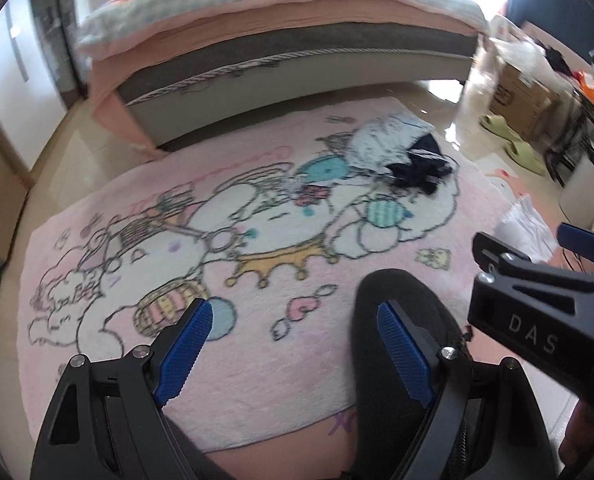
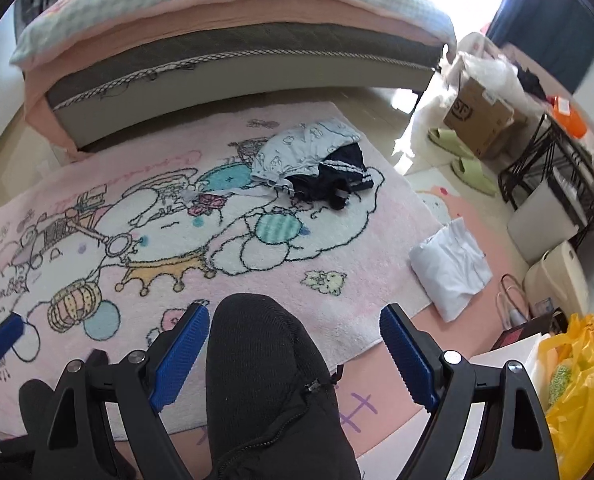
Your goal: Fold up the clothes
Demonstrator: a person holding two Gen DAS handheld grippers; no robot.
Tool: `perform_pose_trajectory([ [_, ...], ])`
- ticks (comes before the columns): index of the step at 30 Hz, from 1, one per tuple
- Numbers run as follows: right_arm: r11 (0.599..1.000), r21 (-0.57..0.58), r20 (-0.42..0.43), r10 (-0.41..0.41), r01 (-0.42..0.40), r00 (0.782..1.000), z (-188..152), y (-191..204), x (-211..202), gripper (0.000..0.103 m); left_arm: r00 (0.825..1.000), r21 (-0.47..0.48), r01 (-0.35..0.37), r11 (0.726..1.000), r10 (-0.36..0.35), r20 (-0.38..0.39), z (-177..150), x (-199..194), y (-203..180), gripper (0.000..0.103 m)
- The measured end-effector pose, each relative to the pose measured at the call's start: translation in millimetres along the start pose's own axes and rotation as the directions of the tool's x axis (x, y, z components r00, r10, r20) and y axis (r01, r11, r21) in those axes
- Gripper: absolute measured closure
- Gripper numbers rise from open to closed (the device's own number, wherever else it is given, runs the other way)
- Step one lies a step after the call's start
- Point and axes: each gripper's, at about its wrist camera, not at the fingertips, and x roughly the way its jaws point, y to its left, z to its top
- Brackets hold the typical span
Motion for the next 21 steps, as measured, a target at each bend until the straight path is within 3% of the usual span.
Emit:
perform_pose_trajectory([
  [5,0.997,-0.076,0.077,0.017,-0.011,0.997,-6,32,-26,0.016,1.0,-0.086,0.013,0.996,-0.012,0.013,-10,-11,29,0.018],
  [8,0.995,-0.1,0.125,0.022,-0.009,0.992,-7,41,-42,0.016,0.999,-0.091,0.025,0.996,-0.021,0.039,-13,-23,30,0.018],
  [21,0.995,-0.019,0.174,0.097,-0.095,0.98,-21,13,-66,0.016,0.993,-0.04,0.001,0.999,0.004,0.115,-14,-62,7,0.018],
])
